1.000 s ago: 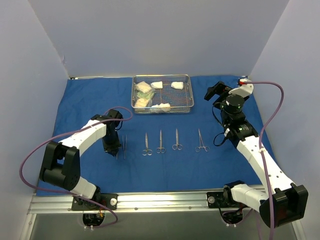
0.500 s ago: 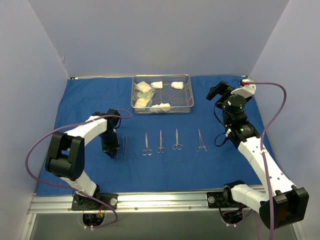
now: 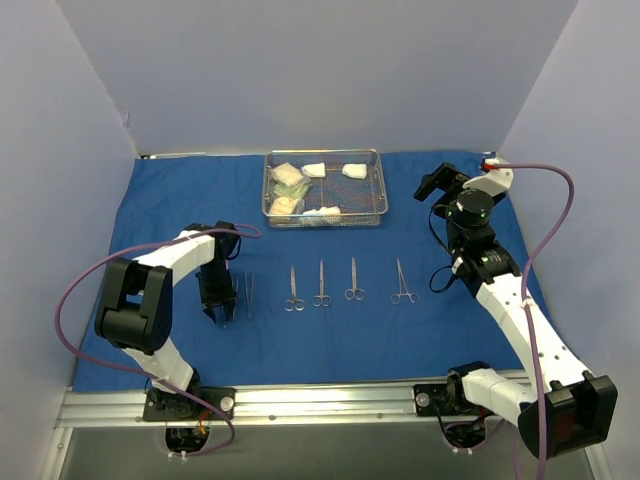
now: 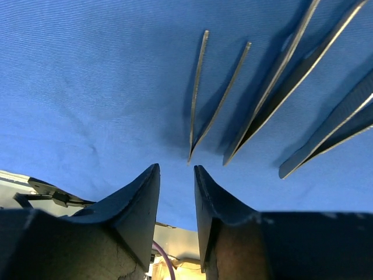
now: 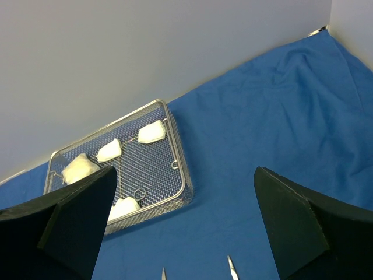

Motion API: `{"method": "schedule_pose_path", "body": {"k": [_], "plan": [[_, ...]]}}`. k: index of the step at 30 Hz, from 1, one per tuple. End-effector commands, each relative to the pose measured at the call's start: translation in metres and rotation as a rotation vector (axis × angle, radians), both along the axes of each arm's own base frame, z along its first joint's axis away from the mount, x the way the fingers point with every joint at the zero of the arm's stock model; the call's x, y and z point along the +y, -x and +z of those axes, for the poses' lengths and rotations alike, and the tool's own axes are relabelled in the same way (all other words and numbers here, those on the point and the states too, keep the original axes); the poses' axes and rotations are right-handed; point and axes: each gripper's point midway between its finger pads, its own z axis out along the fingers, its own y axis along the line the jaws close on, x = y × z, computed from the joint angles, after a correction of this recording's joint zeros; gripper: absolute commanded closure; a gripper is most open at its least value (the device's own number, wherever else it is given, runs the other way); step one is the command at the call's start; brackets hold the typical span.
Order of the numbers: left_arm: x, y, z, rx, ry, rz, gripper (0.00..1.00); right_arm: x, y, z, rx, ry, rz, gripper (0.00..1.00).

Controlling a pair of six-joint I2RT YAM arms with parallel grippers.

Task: Open and lay out the surgical kit
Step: Place the medical item in the surgical kit.

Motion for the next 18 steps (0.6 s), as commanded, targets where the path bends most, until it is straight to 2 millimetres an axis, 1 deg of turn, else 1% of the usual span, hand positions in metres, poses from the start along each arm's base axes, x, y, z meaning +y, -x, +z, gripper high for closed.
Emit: {"method": "schedule_pose_path", "body": {"k": [1, 3, 6, 8, 10, 11, 12, 14, 15, 16, 17, 18], "plan": [[0.004, -0.005, 0.007, -0.003, -0.027, 0.015, 0.61, -0.007, 0.002, 0.010, -0.032, 0.003, -0.027, 0.00], [0.003, -0.005, 0.007, -0.004, -0.020, 0.013, 0.60, -0.006, 0.001, 0.009, -0.032, 0.003, -0.021, 0.00], [0.000, -0.008, 0.011, -0.030, 0.001, 0.006, 0.56, -0.006, 0.001, 0.007, -0.027, 0.004, -0.016, 0.00], [-0.004, -0.013, 0.018, -0.071, 0.034, -0.002, 0.46, -0.004, 0.000, 0.008, -0.028, 0.003, -0.008, 0.00], [-0.006, -0.017, 0.025, -0.108, 0.048, -0.005, 0.41, -0.003, 0.000, 0.009, -0.031, 0.005, -0.003, 0.00], [-0.006, -0.020, 0.033, -0.144, 0.056, -0.009, 0.38, -0.003, 0.000, 0.009, -0.031, 0.009, 0.000, 0.00], [-0.007, -0.026, 0.042, -0.176, 0.061, -0.009, 0.37, -0.003, 0.000, 0.010, -0.032, 0.016, 0.001, 0.00], [-0.003, -0.031, 0.067, -0.254, 0.050, -0.004, 0.24, -0.004, -0.001, 0.011, -0.035, 0.022, 0.001, 0.00], [-0.004, -0.041, 0.085, -0.316, 0.055, -0.001, 0.16, -0.004, -0.001, 0.012, -0.037, 0.029, 0.001, 0.00], [-0.004, -0.046, 0.105, -0.390, 0.068, -0.001, 0.07, -0.004, -0.002, 0.012, -0.038, 0.042, 0.001, 0.00], [-0.005, -0.051, 0.120, -0.445, 0.081, -0.003, 0.06, -0.005, -0.003, 0.013, -0.041, 0.050, 0.002, 0.00], [-0.009, -0.062, 0.142, -0.526, 0.107, -0.008, 0.06, -0.004, -0.004, 0.013, -0.042, 0.059, 0.007, 0.00]]}}
